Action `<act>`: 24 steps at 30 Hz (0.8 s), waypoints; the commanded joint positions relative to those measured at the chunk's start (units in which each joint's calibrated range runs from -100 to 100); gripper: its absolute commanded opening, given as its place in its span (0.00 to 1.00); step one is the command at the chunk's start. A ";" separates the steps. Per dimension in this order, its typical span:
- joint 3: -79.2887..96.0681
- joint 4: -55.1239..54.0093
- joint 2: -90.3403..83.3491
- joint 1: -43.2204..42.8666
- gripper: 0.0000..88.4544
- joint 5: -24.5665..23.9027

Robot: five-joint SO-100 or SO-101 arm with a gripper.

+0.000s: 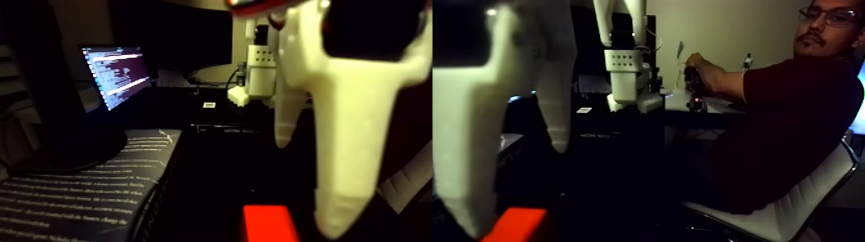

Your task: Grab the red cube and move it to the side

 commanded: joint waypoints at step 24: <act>-2.86 -6.89 7.16 0.29 0.39 -0.24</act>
